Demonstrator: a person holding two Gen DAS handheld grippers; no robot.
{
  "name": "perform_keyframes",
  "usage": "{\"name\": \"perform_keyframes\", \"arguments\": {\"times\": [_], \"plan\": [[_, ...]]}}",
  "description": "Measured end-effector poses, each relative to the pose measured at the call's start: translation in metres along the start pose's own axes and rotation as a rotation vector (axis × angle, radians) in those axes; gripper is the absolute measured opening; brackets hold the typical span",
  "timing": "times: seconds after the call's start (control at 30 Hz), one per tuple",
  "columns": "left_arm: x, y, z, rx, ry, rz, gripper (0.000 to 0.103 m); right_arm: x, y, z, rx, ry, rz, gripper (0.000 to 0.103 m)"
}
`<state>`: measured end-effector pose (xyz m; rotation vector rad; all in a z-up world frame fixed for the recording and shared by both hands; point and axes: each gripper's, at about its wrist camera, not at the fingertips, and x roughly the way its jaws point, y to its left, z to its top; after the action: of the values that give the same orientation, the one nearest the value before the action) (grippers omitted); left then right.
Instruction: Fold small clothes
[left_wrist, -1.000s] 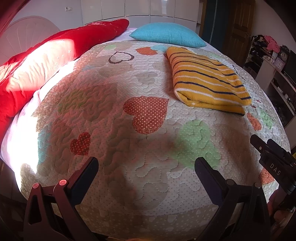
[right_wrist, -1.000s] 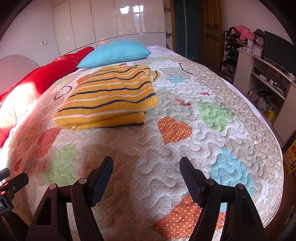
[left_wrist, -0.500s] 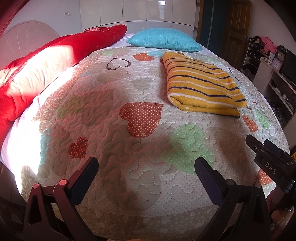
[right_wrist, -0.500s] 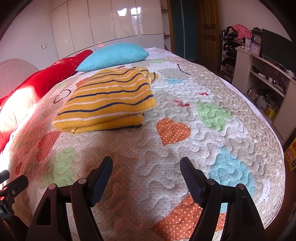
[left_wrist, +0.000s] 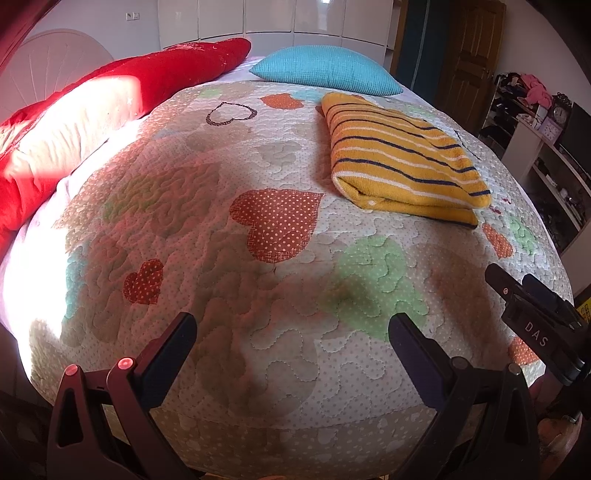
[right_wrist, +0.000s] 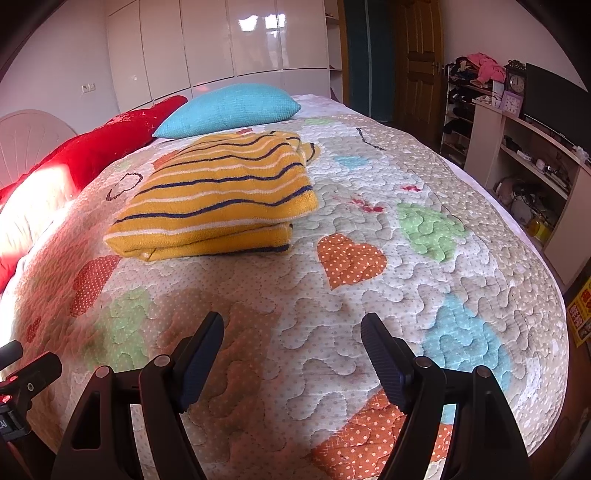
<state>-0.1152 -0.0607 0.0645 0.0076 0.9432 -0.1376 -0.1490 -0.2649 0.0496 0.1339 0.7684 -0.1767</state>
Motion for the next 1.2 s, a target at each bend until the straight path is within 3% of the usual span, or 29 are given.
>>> {"name": "perform_keyframes", "arguments": {"times": [1.2], "plan": [[0.015, -0.001, -0.008, 0.000, 0.062, -0.024, 0.103, 0.002, 0.004, -0.005, -0.028, -0.010, -0.009, 0.083]]}}
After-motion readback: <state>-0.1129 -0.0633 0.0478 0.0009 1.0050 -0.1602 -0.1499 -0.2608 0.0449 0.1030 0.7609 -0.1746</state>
